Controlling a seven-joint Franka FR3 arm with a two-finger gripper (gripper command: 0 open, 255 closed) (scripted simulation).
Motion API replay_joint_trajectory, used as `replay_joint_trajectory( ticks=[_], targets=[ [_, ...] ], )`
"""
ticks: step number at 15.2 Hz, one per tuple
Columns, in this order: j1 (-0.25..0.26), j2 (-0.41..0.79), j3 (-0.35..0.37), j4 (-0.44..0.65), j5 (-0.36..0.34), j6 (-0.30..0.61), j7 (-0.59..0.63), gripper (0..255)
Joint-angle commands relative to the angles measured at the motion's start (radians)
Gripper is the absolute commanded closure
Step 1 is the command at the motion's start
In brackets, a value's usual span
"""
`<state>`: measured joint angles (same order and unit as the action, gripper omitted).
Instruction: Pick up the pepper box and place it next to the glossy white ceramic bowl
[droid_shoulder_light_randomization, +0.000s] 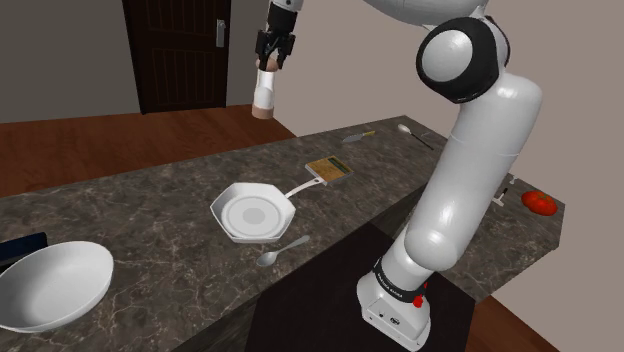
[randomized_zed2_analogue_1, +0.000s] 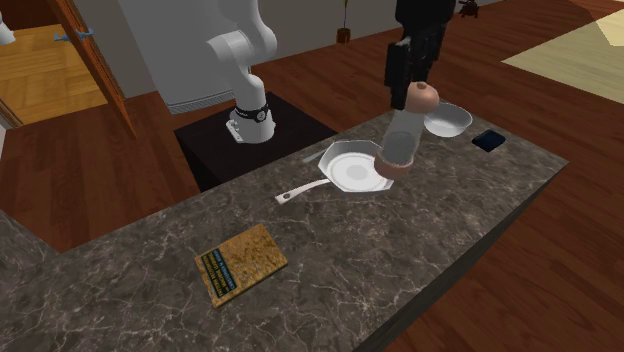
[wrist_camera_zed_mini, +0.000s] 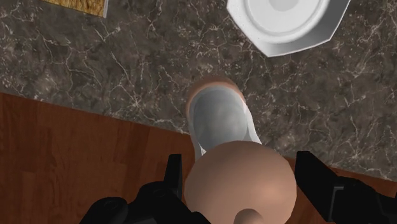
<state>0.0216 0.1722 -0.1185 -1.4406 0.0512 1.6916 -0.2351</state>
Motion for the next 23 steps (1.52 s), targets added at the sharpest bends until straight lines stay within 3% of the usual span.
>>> replay_joint_trajectory(
  ticks=[1, 13, 23],
  targets=[
    [0.029, -0.013, 0.018, -0.018, -0.008, 0.007, 0.048, 255],
    [0.190, 0.010, 0.129, 0.015, -0.049, 0.002, 0.322, 255],
    [0.334, 0.153, 0.206, 0.217, -0.094, -0.060, 0.538, 255]
  ],
)
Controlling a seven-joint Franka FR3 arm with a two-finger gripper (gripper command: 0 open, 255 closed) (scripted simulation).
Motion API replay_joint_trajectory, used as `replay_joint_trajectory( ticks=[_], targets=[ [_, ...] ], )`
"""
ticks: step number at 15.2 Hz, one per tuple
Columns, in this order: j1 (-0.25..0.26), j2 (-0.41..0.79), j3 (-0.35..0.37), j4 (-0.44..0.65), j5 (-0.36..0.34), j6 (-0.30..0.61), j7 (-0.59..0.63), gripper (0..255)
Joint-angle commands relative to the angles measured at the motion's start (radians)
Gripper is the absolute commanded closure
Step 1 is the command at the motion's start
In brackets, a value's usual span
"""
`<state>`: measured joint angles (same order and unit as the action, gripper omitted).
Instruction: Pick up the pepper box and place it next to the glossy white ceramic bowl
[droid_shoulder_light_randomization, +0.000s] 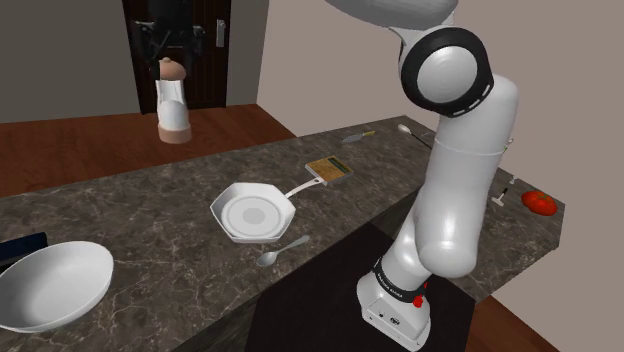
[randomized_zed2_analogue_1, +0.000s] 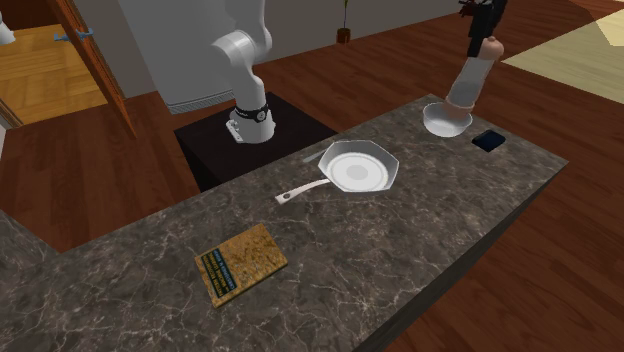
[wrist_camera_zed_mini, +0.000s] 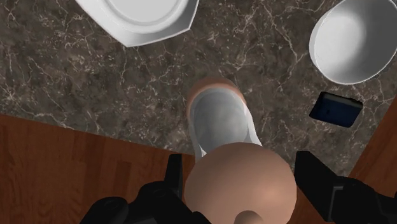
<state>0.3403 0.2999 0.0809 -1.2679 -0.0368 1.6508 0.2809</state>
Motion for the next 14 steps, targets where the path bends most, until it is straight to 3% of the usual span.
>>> replay_joint_trajectory(
  ticks=[1, 5, 7, 14],
  targets=[
    [0.031, 0.047, 0.013, 0.077, -0.011, -0.030, 0.042, 255],
    [0.099, 0.157, 0.032, 0.244, -0.036, -0.090, 0.120, 255],
    [0.147, 0.251, 0.040, 0.395, -0.054, -0.148, 0.162, 255],
    [0.134, 0.185, 0.040, 0.190, -0.046, -0.010, 0.166, 255]
  ],
)
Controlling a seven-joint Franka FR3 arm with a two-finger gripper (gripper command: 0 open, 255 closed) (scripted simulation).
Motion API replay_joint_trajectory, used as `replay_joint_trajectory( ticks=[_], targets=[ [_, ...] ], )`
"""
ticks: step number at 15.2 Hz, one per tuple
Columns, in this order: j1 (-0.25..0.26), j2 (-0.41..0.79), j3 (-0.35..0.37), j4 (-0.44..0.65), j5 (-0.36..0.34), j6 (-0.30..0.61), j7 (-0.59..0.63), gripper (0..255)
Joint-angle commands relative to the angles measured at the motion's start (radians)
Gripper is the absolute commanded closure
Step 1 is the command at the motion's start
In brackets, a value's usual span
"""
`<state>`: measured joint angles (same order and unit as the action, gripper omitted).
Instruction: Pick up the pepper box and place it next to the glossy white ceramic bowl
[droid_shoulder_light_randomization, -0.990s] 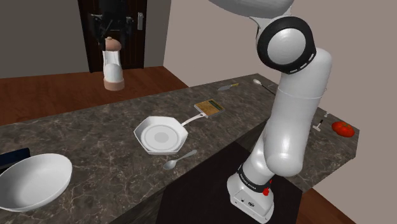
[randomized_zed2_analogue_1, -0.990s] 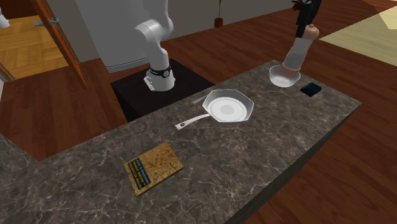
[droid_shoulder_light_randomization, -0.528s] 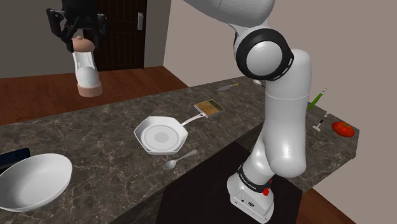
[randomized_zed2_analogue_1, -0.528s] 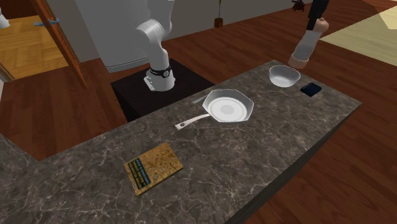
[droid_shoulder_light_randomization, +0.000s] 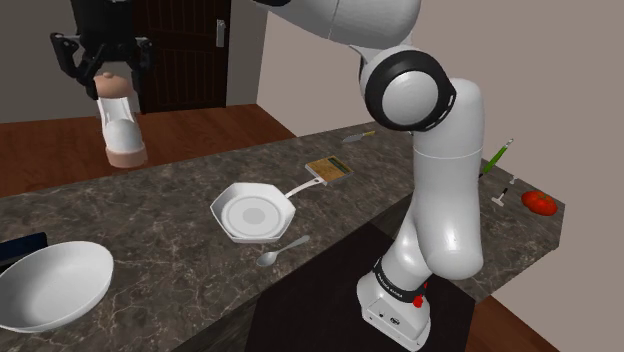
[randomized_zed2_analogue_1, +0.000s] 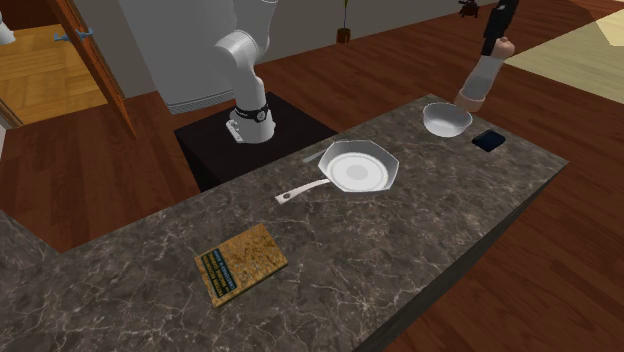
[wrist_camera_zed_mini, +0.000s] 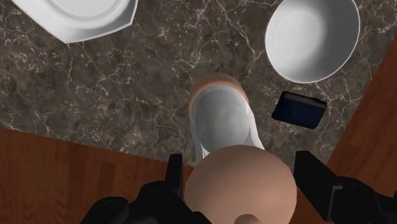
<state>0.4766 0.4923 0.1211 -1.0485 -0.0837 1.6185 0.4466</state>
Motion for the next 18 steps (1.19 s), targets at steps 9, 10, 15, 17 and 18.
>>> replay_joint_trajectory(
  ticks=[9, 10, 15, 17, 18],
  targets=[
    [-0.011, -0.042, 0.000, -0.205, 0.003, 0.164, 0.005, 255],
    [-0.011, -0.043, 0.000, -0.221, 0.003, 0.178, 0.006, 255],
    [-0.014, -0.047, -0.001, -0.293, 0.003, 0.247, 0.008, 255],
    [-0.015, -0.046, -0.001, -0.319, 0.002, 0.274, 0.009, 255],
    [-0.015, -0.045, -0.001, -0.331, 0.002, 0.287, 0.010, 255]
  ],
)
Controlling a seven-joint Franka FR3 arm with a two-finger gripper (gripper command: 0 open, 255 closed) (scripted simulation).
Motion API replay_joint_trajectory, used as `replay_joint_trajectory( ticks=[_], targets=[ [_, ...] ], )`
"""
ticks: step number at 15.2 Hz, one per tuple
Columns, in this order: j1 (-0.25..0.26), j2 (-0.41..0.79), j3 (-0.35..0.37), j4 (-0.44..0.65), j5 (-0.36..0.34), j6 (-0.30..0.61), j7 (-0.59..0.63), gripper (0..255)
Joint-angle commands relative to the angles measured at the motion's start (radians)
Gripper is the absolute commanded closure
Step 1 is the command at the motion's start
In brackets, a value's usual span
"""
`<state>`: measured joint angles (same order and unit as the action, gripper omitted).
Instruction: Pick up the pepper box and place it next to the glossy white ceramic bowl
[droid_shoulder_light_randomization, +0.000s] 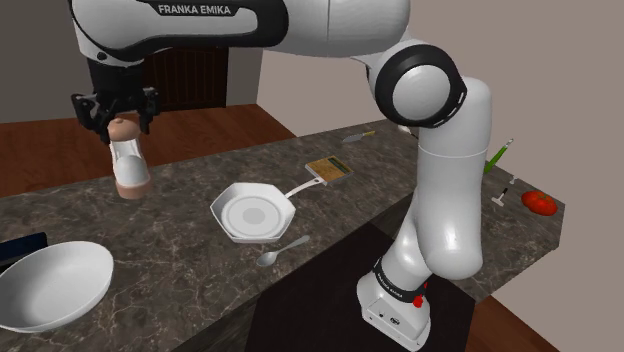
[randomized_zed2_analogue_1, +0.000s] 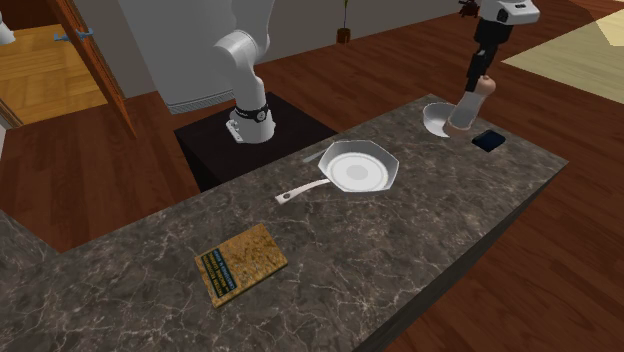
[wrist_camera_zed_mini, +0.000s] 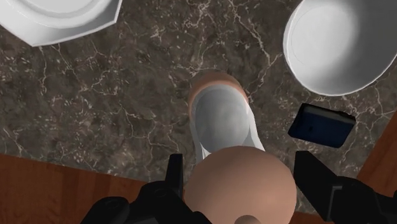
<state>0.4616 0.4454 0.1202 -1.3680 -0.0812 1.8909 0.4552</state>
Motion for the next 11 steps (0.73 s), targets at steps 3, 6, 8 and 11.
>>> replay_joint_trajectory(
  ticks=[3, 6, 8, 11],
  targets=[
    [-0.001, 0.005, -0.001, -0.047, -0.002, 0.053, 0.003, 255],
    [-0.001, 0.011, -0.001, -0.078, -0.003, 0.090, 0.005, 255],
    [-0.002, 0.016, -0.002, -0.097, -0.004, 0.114, 0.006, 255],
    [-0.002, 0.025, -0.003, -0.124, -0.006, 0.150, 0.008, 255]
  ],
)
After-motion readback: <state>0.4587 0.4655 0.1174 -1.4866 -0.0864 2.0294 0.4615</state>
